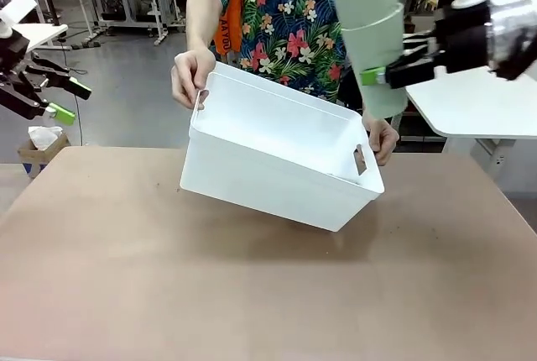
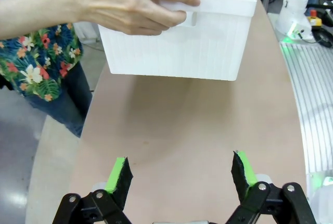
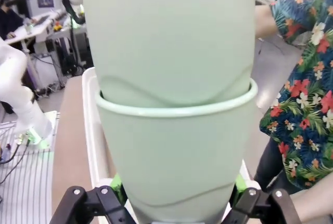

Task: Stack the cups and store them in the basket.
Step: Place the stack of Reusable plastic cups into the Pantry Basket.

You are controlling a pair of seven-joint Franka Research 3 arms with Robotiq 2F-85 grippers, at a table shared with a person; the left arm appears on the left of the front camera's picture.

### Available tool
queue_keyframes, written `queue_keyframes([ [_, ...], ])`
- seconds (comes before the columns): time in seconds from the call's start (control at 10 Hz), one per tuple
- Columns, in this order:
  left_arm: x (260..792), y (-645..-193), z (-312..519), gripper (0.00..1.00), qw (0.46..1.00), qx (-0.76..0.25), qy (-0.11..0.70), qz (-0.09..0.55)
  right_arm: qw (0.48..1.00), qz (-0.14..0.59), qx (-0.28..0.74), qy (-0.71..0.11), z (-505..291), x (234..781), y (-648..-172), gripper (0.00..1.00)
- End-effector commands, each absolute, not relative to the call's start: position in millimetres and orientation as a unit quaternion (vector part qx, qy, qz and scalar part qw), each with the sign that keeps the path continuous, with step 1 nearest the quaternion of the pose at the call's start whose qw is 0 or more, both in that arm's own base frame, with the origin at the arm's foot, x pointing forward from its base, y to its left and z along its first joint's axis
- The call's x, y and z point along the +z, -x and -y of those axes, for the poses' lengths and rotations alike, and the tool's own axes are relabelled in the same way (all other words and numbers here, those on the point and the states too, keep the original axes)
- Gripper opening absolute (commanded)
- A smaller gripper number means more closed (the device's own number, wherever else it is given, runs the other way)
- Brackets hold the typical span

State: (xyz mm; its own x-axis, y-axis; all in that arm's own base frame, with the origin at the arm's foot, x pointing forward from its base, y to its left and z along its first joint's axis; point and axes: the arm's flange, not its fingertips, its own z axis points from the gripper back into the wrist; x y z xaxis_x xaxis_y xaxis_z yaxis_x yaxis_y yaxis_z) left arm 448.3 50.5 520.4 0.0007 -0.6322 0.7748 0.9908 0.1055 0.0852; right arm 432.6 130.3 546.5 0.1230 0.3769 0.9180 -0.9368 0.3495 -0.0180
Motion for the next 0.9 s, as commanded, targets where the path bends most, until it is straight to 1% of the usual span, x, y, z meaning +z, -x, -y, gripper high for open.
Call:
queue_keyframes([
  [0.0, 521.0, -447.4, -50.7, 1.0, 0.66, -0.618, 0.259, 0.341, 0.706, 0.431, 0.484, -0.285, -157.3, 545.8, -455.6, 0.85],
  [0.5, 521.0, -447.4, -50.7, 1.0, 0.66, -0.618, 0.259, 0.341, 0.734, 0.399, 0.5, -0.229, -198.0, 502.1, -478.4, 0.85],
  [0.8, 521.0, -447.4, -50.7, 1.0, 0.66, -0.618, 0.259, 0.341, 0.747, 0.367, 0.523, -0.187, -230.4, 471.2, -495.8, 0.85],
])
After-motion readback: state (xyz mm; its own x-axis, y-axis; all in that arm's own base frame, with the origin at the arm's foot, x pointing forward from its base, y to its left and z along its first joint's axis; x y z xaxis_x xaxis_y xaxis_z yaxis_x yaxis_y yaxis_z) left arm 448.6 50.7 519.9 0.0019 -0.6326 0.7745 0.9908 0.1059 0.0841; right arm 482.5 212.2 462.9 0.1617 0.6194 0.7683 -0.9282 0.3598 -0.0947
